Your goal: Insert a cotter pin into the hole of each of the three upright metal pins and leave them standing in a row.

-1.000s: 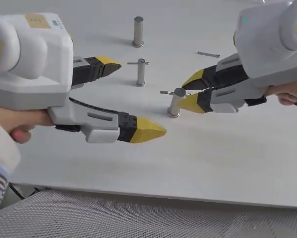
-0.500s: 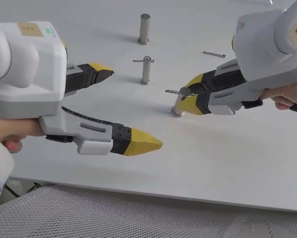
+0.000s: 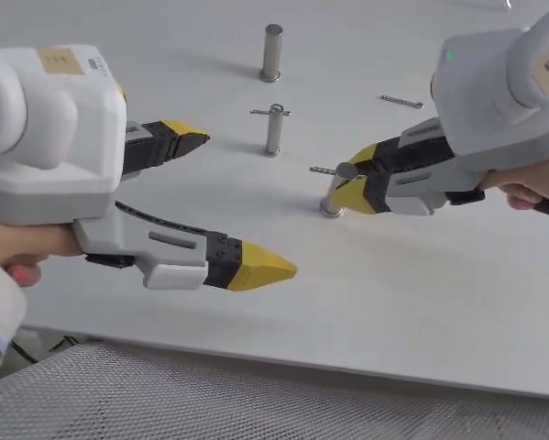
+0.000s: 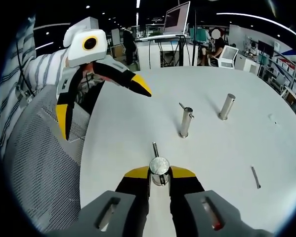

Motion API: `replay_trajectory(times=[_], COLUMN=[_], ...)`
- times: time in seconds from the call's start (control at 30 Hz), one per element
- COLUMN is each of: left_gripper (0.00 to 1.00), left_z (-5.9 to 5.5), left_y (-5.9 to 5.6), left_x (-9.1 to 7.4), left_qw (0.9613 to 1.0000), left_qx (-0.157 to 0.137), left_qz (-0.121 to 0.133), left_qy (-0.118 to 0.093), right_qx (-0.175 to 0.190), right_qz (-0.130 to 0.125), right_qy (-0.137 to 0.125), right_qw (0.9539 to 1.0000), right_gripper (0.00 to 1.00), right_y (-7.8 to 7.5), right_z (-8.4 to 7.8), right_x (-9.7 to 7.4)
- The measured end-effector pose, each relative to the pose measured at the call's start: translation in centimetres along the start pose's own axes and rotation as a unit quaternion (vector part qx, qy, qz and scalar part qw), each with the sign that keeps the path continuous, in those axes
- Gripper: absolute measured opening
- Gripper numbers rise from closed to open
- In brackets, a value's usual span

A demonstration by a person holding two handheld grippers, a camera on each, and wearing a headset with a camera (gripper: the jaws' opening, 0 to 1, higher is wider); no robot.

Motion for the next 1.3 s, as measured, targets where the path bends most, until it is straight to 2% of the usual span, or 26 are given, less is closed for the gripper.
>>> replay_trajectory(times=[0.23, 0.4, 0.53, 0.63, 0.73, 0.87, 1.0, 1.13, 1.3], left_gripper=[0.93, 0.93, 0.93, 0.93, 0.93, 0.93, 0.93, 0.92, 0.92], left_z=[-0.1, -0.1, -0.3, -0.5, -0.6, -0.7, -0.8, -0.6, -0.7], left_y=[0.3, 0.7, 0.7, 0.6, 0.3, 0.4, 0.5, 0.7, 0.7], left_x=[-0.2, -0.4, -0.4, -0.4, -0.4, -0.5, -0.6, -0.7, -0.6], left_qw=[0.9998, 0.9998, 0.9998, 0.9992, 0.9993, 0.9994, 0.9994, 0.9997, 0.9995], left_qx=[0.016, 0.013, 0.013, 0.025, 0.018, 0.014, 0.012, 0.003, 0.006], left_qz=[0.007, 0.010, 0.009, 0.020, 0.017, 0.017, 0.018, 0.021, 0.017], left_qy=[0.007, 0.007, 0.008, 0.025, 0.026, 0.025, 0.026, 0.015, 0.026], right_qx=[0.006, -0.011, -0.006, -0.012, -0.011, -0.009, -0.015, -0.016, -0.023], right_qz=[-0.003, -0.011, -0.014, -0.019, -0.023, -0.026, -0.033, -0.033, -0.035], right_qy=[-0.010, -0.009, -0.009, -0.007, -0.012, -0.027, -0.026, -0.025, -0.021], right_qw=[0.9999, 0.9998, 0.9998, 0.9997, 0.9996, 0.9993, 0.9990, 0.9990, 0.9989], right_gripper=[0.09, 0.08, 0.08, 0.08, 0.08, 0.08, 0.08, 0.08, 0.08], right_y=[-0.1, 0.0, 0.0, 0.0, -0.2, -0.9, -2.0, -3.1, -4.0], right_z=[-0.1, -0.1, 0.0, 0.1, 0.3, 0.8, 1.1, 1.2, 1.4], right_x=[0.0, 0.0, 0.0, 0.0, -0.1, -0.5, -0.7, -0.9, -0.9])
Point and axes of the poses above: the centre of the closed fingertips' face, and the gripper's own axes: x roughly forward along the fingers, y roughly to its left, z roughly out of its top, the point moved 10 cm from there along -x, roughly backward along the fingers, and after that the axes turned 7 degrees about y, right-handed, at the moved point
